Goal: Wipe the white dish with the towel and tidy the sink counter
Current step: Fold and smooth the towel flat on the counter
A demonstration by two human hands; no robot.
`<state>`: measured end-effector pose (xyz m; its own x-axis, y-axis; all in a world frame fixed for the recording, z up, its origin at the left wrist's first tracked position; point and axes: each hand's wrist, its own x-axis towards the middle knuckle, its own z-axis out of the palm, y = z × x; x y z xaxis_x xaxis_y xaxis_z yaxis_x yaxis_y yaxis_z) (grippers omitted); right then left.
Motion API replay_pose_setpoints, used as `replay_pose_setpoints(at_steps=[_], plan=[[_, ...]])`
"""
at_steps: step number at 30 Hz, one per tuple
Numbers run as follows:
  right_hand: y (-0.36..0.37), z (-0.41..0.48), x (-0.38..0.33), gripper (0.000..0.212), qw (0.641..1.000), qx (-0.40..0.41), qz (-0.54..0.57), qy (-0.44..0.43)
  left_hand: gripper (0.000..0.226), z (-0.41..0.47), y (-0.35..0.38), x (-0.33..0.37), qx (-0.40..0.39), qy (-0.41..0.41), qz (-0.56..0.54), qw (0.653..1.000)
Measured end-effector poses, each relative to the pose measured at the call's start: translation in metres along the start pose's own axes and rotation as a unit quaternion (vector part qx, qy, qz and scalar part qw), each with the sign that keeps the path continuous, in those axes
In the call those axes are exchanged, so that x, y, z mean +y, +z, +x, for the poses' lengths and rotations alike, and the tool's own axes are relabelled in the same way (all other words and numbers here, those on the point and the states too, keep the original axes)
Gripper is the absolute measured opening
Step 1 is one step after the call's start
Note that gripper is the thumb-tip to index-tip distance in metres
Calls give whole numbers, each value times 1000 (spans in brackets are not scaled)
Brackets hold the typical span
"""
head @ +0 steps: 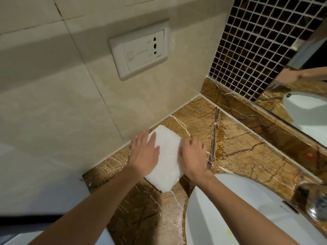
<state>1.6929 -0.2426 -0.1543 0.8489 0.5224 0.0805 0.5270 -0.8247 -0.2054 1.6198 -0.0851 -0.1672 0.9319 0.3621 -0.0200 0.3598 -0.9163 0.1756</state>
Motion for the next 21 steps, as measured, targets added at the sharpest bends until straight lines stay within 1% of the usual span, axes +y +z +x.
replay_pose_setpoints(at_steps=[1,2,3,4,5,7,12,14,17,21], plan=[[1,-2,-1,37,999,-2,-14,-39,59,-1,2,4,-13,39,15,999],[2,-3,-2,44,997,-23,-18,-76,60,-1,5,9,-29,66,24,997],[4,-4,-2,50,993,-56,-16,-101,60,-1,8,12,-46,78,27,996],[6,-5,-1,55,990,-92,-13,-108,60,0,12,15,-60,80,27,995],[10,-6,1,58,988,-119,-10,-102,59,0,16,17,-72,78,27,994],[15,-9,6,60,986,-141,-7,-84,58,0,21,16,-84,76,32,993],[16,-20,8,63,987,-148,9,-69,57,3,22,12,-94,94,35,991],[13,-22,6,63,987,-145,13,-68,58,1,20,12,-86,94,40,991],[11,-30,5,64,989,-136,8,-62,63,-10,22,19,-66,90,52,992],[14,-38,2,64,987,-151,-8,-51,62,-22,32,24,-76,91,61,991]])
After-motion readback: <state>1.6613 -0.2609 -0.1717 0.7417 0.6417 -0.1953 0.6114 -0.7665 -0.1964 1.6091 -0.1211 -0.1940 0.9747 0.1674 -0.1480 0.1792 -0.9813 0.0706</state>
